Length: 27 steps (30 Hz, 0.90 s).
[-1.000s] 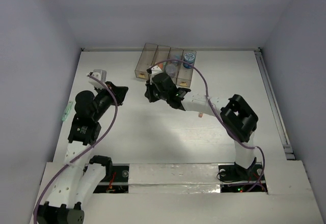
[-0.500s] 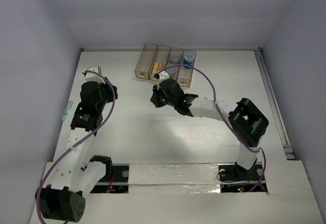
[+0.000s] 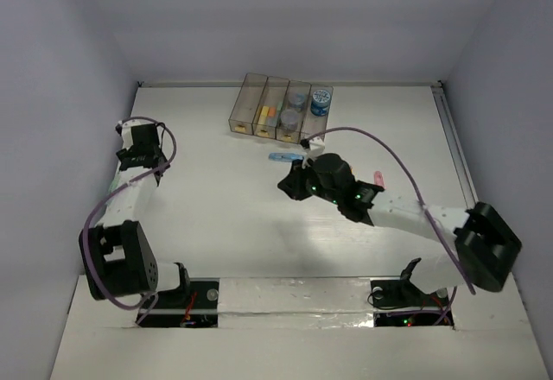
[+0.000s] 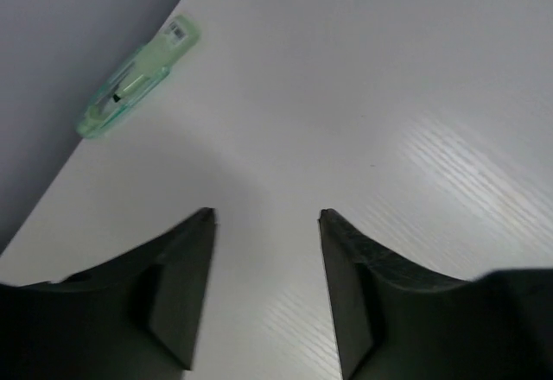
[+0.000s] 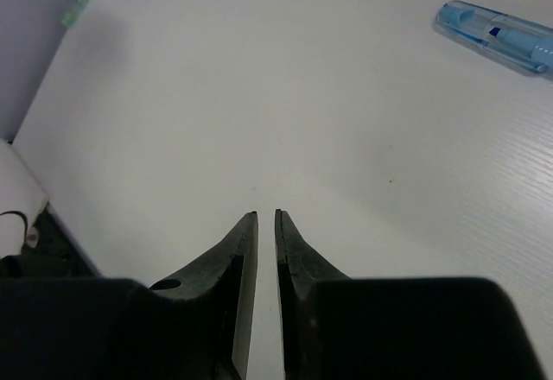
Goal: Sort the stationery into containers
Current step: Move the pen to the center of the board.
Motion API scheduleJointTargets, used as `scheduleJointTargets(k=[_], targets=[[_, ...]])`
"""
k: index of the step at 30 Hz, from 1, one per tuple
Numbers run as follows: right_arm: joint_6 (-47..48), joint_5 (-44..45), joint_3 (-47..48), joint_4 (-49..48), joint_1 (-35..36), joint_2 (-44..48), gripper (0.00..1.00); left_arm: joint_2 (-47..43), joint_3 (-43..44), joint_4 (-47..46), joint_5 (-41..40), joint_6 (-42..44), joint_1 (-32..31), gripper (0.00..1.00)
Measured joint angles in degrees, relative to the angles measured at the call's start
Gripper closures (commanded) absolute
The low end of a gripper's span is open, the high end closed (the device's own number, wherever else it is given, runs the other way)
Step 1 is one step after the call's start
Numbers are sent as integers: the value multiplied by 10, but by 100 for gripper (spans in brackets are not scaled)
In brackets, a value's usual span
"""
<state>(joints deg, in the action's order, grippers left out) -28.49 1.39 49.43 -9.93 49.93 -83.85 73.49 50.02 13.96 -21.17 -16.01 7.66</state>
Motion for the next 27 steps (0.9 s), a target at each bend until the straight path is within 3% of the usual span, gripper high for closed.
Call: scheduleJointTargets(k=[10, 16, 27], targets=[[-13, -23, -103, -5, 0, 204, 77, 186, 56, 5, -127, 53, 16, 35], [-12, -36, -120, 9, 0, 243, 76, 277, 96, 4, -151, 77, 61, 35], [-11, -64, -135, 18, 0, 242, 76, 347, 177, -4, -151, 102, 106, 37]])
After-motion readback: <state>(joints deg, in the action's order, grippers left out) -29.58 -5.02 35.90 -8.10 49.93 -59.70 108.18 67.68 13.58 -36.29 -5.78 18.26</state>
